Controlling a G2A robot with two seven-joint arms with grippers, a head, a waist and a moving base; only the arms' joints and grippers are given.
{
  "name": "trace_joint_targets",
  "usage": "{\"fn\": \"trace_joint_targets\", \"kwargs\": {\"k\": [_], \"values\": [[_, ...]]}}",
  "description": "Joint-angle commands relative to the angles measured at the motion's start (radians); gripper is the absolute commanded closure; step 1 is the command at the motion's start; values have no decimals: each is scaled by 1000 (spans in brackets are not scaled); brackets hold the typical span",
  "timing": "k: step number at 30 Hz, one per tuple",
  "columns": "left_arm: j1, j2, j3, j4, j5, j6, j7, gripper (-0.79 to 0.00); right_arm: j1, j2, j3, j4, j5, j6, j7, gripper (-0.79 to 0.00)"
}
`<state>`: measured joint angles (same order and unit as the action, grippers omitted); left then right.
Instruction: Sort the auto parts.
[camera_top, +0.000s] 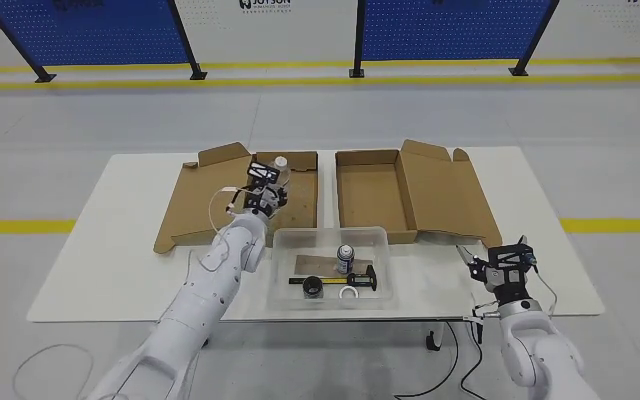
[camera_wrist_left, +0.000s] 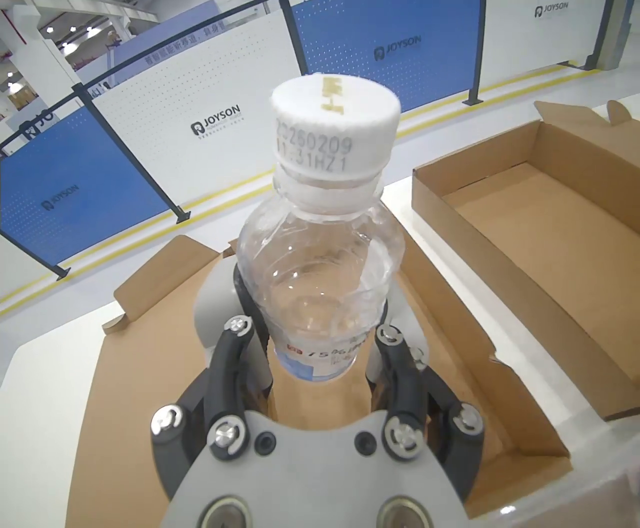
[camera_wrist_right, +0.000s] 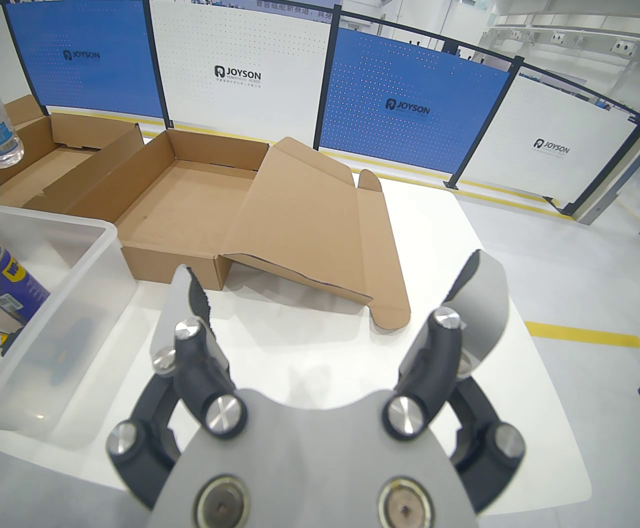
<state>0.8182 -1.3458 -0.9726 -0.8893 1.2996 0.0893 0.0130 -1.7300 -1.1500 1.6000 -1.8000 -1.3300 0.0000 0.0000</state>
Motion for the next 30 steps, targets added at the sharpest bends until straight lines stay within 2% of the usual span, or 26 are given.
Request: {"fn": "trace_joint_targets", "kwargs": {"k": [1, 6, 17, 19, 20, 21, 22, 23, 30], "values": [[-12, -7, 6, 39, -3, 3, 7, 0, 0, 0, 0, 0, 0, 0, 0, -785], [-39, -25, 13, 123, -31, 4, 25, 0, 0, 0, 0, 0, 0, 0, 0, -785], [-87, -61, 25, 239, -78, -7, 48, 0, 0, 0, 0, 0, 0, 0, 0, -785], [-93, -65, 27, 254, -79, -7, 52, -215, 0, 0, 0, 0, 0, 0, 0, -785], [-96, -67, 26, 261, -81, -7, 55, -280, 0, 0, 0, 0, 0, 0, 0, -785], [-98, -69, 26, 267, -82, -7, 57, -406, 0, 0, 0, 0, 0, 0, 0, -785], [-101, -71, 25, 273, -82, -7, 59, -751, 0, 0, 0, 0, 0, 0, 0, -785], [-103, -72, 24, 279, -82, -6, 62, -785, 0, 0, 0, 0, 0, 0, 0, -785], [-117, -76, 17, 301, -72, -10, 64, -785, 0, 0, 0, 0, 0, 0, 0, -785]]}}
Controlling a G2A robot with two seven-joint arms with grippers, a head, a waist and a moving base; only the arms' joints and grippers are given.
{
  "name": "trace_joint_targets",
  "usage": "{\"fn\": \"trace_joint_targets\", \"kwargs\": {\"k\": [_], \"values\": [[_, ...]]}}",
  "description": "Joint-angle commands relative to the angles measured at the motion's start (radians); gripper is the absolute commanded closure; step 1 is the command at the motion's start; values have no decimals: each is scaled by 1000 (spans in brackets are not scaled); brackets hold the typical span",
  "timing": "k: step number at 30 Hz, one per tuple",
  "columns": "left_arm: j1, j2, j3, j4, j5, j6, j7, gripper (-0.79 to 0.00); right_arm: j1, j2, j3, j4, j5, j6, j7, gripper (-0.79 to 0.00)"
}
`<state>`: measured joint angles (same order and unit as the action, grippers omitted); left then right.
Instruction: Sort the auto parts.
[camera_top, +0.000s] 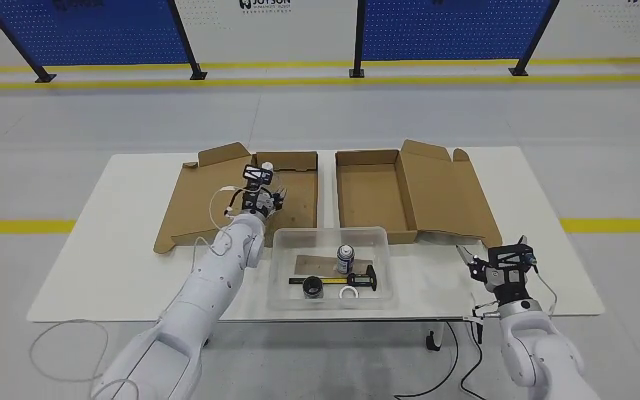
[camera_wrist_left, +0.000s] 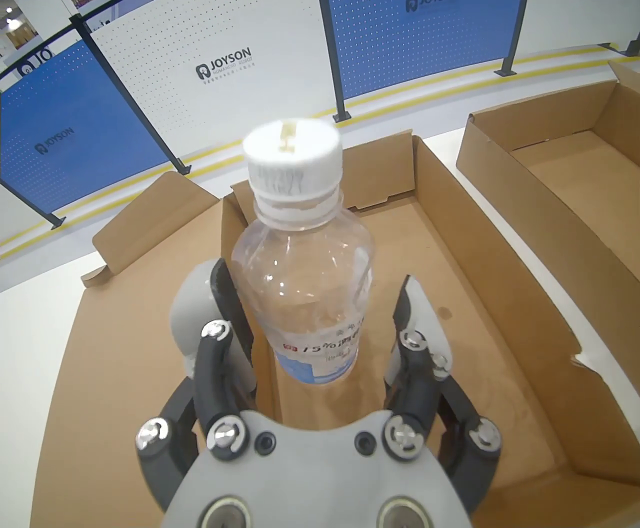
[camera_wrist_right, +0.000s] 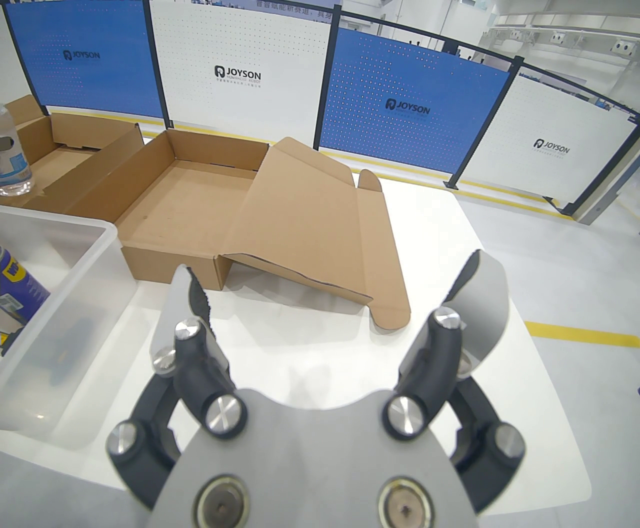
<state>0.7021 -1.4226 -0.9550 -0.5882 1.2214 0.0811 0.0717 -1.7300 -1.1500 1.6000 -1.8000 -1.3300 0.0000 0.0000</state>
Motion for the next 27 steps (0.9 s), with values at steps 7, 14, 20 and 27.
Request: {"fn": "trace_joint_targets", "kwargs": {"k": [7, 14, 20, 27], "values": [[21, 13, -14, -38, 66, -2, 50, -785, 0, 0, 0, 0, 0, 0, 0, -785], [78, 42, -69, -159, 97, 10, 25, -785, 0, 0, 0, 0, 0, 0, 0, -785], [164, 80, -138, -338, 163, -1, -22, -785, 0, 0, 0, 0, 0, 0, 0, -785], [329, 122, -243, -626, 235, 2, -121, -785, 0, 0, 0, 0, 0, 0, 0, -785]]}}
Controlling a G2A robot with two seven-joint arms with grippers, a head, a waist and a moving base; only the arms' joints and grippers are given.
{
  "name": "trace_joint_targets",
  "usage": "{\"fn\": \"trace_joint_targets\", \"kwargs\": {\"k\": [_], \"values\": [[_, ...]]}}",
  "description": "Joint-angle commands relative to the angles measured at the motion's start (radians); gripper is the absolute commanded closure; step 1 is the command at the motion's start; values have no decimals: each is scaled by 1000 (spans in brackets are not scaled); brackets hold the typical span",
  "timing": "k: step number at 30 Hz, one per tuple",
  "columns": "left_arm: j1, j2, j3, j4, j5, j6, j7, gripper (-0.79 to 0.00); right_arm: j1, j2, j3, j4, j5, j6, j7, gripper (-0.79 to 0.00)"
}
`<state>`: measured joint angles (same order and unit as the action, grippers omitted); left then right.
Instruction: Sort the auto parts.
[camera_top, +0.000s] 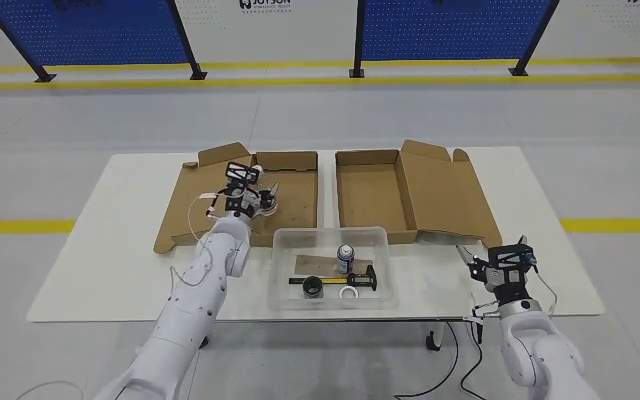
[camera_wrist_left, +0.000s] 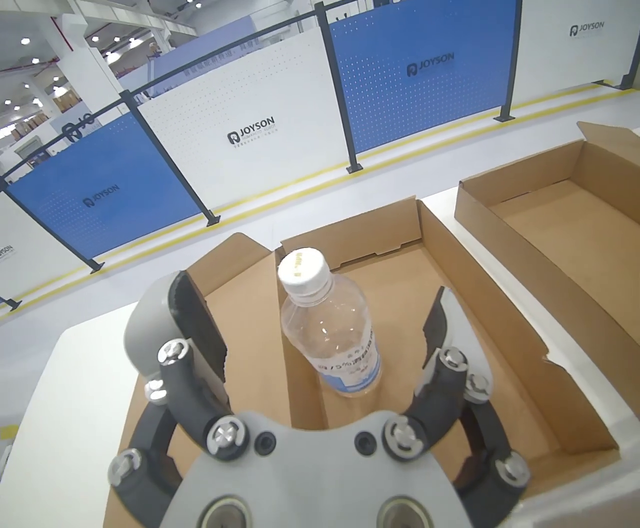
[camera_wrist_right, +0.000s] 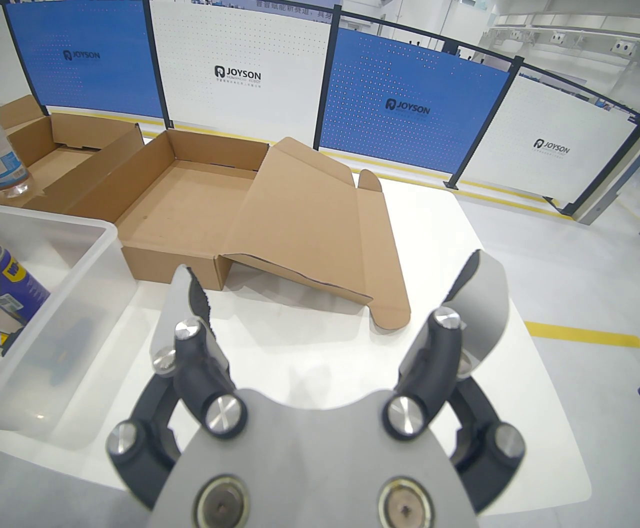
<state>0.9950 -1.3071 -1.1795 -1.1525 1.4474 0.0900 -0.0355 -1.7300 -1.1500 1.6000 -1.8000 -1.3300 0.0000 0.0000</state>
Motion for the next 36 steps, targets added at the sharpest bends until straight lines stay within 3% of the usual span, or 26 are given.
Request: {"fn": "trace_joint_targets", "kwargs": {"k": [1, 8, 10, 19, 28, 36], "values": [[65, 13, -37, -108, 17, -11, -29, -785, 0, 0, 0, 0, 0, 0, 0, -785], [269, 47, -142, -425, 45, -127, -157, -785, 0, 0, 0, 0, 0, 0, 0, -785], [319, 50, -164, -500, -12, -164, -217, -785, 0, 0, 0, 0, 0, 0, 0, -785], [446, 67, -155, -735, -69, -383, -436, -785, 0, 0, 0, 0, 0, 0, 0, -785], [436, 76, -70, -737, -33, -574, -564, -785, 0, 0, 0, 0, 0, 0, 0, -785], [361, 72, 2, -666, -5, -602, -643, -785, 0, 0, 0, 0, 0, 0, 0, -785]]}}
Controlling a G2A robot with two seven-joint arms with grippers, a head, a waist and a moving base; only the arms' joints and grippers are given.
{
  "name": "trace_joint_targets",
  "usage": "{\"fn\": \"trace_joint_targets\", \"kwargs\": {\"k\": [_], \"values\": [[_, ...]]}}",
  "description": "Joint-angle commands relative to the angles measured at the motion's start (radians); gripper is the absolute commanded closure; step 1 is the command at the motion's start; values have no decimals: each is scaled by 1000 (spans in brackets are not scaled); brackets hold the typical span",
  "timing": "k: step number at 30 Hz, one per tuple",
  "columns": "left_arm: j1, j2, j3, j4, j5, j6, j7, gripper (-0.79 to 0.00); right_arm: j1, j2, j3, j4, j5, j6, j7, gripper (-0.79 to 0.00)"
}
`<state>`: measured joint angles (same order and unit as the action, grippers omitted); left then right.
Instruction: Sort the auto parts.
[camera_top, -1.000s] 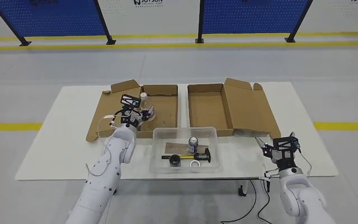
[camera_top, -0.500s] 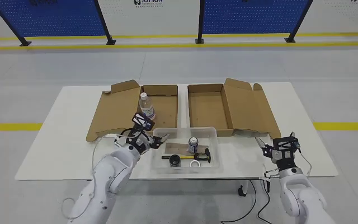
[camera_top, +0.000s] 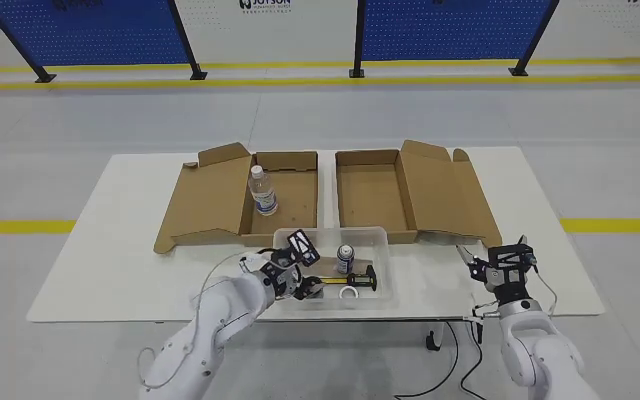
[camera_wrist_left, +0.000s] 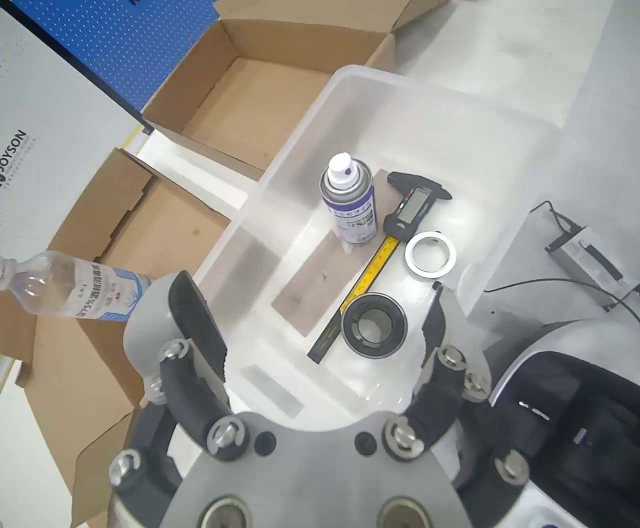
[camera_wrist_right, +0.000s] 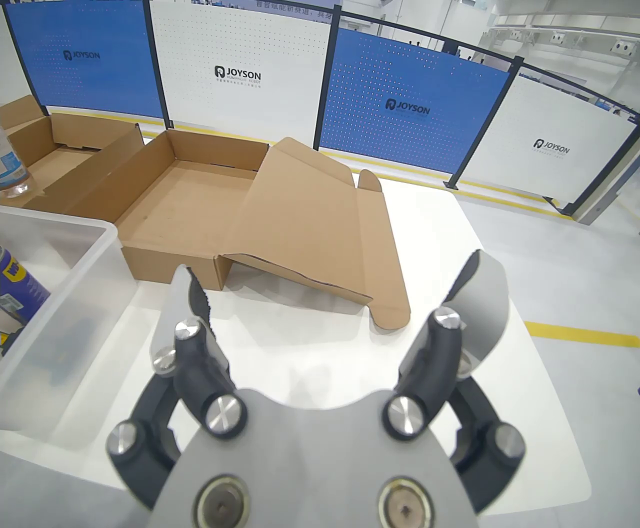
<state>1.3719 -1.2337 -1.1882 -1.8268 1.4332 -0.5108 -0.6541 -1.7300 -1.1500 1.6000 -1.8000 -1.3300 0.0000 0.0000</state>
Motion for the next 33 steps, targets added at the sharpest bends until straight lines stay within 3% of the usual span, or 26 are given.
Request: {"fn": "trace_joint_targets", "kwargs": {"k": [1, 10, 12, 13, 14, 17, 26, 33], "values": [[-26, -3, 18, 23, 0, 5, -39, -785, 0, 0, 0, 0, 0, 0, 0, -785], [-129, -14, 75, 108, -54, 23, -163, -785, 0, 0, 0, 0, 0, 0, 0, -785], [-144, -17, 82, 126, -84, 27, -180, -693, 0, 0, 0, 0, 0, 0, 0, -785], [-153, -18, 85, 132, -92, 26, -190, -563, 0, 0, 0, 0, 0, 0, 0, -785], [-158, -19, 88, 138, -105, 26, -200, -493, 0, 0, 0, 0, 0, 0, 0, -785], [-177, -21, 87, 154, -174, 23, -240, -391, 0, 0, 0, 0, 0, 0, 0, -785], [-217, -12, 78, 179, -292, -51, -361, -360, 0, 0, 0, 0, 0, 0, 0, -785], [-227, -5, 84, 202, -317, -79, -384, -360, 0, 0, 0, 0, 0, 0, 0, -785]]}}
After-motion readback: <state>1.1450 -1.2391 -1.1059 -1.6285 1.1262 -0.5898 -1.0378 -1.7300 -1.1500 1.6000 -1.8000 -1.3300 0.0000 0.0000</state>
